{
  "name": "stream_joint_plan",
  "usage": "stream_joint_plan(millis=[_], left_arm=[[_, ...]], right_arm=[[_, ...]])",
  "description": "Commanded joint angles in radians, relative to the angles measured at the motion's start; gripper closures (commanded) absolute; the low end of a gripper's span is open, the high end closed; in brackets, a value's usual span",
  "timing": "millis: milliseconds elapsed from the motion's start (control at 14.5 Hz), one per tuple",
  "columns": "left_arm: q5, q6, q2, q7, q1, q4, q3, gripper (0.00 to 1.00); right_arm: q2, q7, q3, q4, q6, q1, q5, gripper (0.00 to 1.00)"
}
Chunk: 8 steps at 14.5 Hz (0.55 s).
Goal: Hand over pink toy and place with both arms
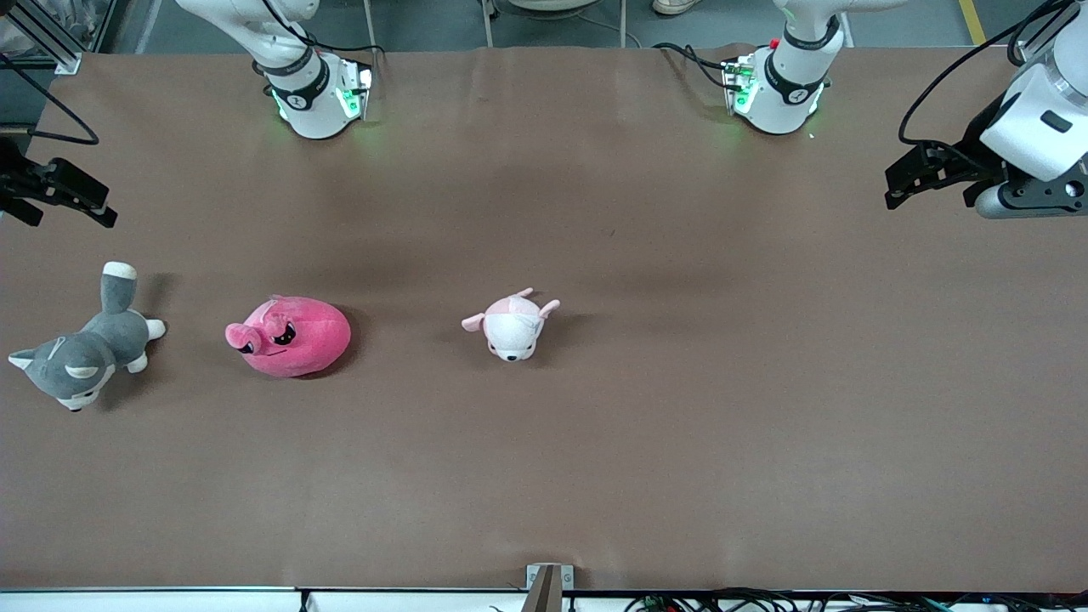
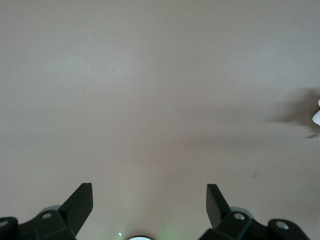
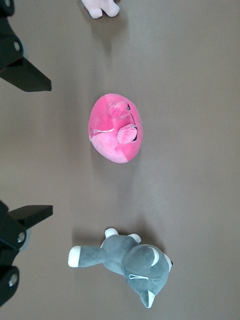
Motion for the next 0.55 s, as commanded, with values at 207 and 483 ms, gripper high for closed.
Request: stream_joint_plan(millis=[207, 483], left_arm=[[-0.002, -0.008, 0.018, 0.017, 0.001, 0.032, -0.001, 0.0], [-0.002, -0.01, 0.024, 0.019, 0.0, 0.041, -0.001, 0.0]], right_arm=[[-0.033, 0.021, 0.01, -0.042, 0.02, -0.005, -0.025, 0.0], [-0.031, 0.021, 0.01, -0.042, 0.018, -0.004, -0.027, 0.0]])
